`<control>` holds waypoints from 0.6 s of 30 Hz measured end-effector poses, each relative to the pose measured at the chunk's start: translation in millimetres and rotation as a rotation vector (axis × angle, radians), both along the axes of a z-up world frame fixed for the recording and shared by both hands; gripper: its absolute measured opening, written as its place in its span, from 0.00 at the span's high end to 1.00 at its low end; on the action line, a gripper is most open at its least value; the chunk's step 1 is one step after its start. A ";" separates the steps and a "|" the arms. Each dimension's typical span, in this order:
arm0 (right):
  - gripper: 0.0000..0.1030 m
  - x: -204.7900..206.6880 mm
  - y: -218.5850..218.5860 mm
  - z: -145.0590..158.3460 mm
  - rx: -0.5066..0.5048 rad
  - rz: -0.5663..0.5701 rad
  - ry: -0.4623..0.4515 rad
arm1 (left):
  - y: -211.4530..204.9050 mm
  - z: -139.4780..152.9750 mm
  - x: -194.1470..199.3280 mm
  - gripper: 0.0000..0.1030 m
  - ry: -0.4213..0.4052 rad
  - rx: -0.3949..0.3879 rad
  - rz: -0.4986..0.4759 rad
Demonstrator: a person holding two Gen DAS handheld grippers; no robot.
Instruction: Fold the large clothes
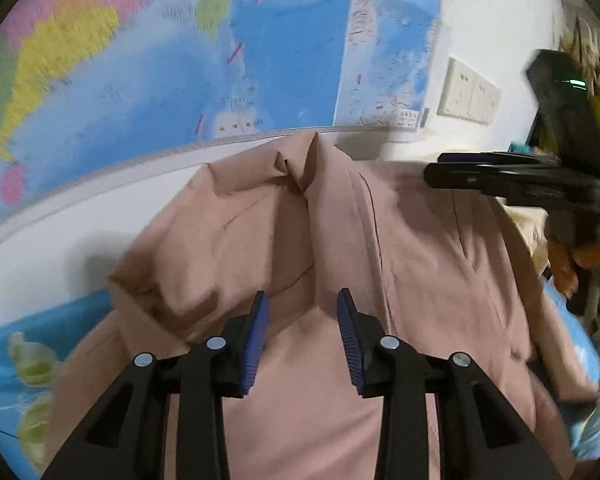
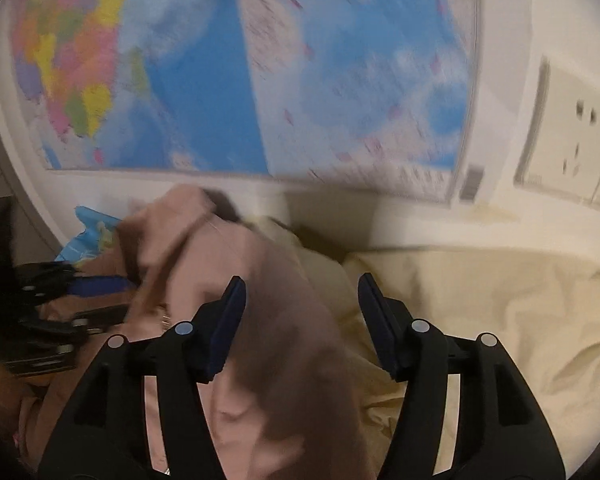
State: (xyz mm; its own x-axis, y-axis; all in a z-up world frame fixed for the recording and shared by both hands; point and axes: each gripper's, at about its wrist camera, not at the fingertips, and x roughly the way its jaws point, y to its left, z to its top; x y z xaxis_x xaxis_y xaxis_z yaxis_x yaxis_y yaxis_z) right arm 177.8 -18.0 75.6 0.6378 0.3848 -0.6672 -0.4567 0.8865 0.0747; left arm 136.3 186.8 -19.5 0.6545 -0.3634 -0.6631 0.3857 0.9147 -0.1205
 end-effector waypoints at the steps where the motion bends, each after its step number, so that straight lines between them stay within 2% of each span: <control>1: 0.43 -5.9 7.2 9.5 0.016 0.042 -0.016 | 0.2 -2.1 5.0 0.75 0.018 -0.045 -0.009; 3: 0.42 -4.2 18.0 17.2 0.034 0.101 -0.018 | 1.7 -5.6 13.8 0.79 0.037 -0.092 -0.017; 4: 0.42 -3.8 26.5 20.3 0.053 0.141 0.001 | 0.3 -7.0 15.1 0.88 0.043 -0.118 -0.026; 5: 0.42 -1.8 35.0 21.1 0.070 0.172 0.027 | -1.5 -7.8 14.5 0.91 0.047 -0.131 -0.036; 7: 0.42 5.4 47.1 16.2 0.088 0.208 0.077 | -9.1 -9.1 10.9 0.93 0.047 -0.129 -0.048; 9: 0.43 19.3 61.7 7.2 0.076 0.197 0.124 | -18.6 -10.0 6.4 0.95 0.042 -0.118 -0.069; 11: 0.55 27.8 69.0 -1.7 0.086 0.189 0.173 | -24.9 -11.4 4.9 0.95 0.044 -0.109 -0.081; 12: 0.81 32.3 71.6 -6.8 0.080 0.187 0.189 | -27.7 -11.5 2.6 0.95 0.037 -0.096 -0.089; 13: 0.96 31.5 62.5 -8.4 0.070 0.183 0.185 | -29.4 -9.5 1.9 0.95 0.028 -0.087 -0.093; 15: 0.98 30.4 50.7 -6.0 0.138 0.195 0.199 | -26.4 -7.4 -0.1 0.85 0.020 -0.087 -0.093; 17: 0.98 25.4 26.1 2.4 0.224 0.207 0.200 | -13.2 -2.8 -2.1 0.64 -0.001 -0.128 -0.080; 18: 0.98 23.2 13.6 4.9 0.277 0.215 0.214 | -7.4 -0.4 -0.8 0.61 -0.012 -0.145 -0.069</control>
State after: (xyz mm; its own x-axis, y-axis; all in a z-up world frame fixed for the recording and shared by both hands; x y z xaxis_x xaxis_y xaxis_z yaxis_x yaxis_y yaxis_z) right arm 201.1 -4.4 80.5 0.3816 0.6778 -0.6284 -0.5777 0.7056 0.4103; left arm 135.5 179.4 -19.9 0.6326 -0.4990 -0.5923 0.4490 0.8594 -0.2445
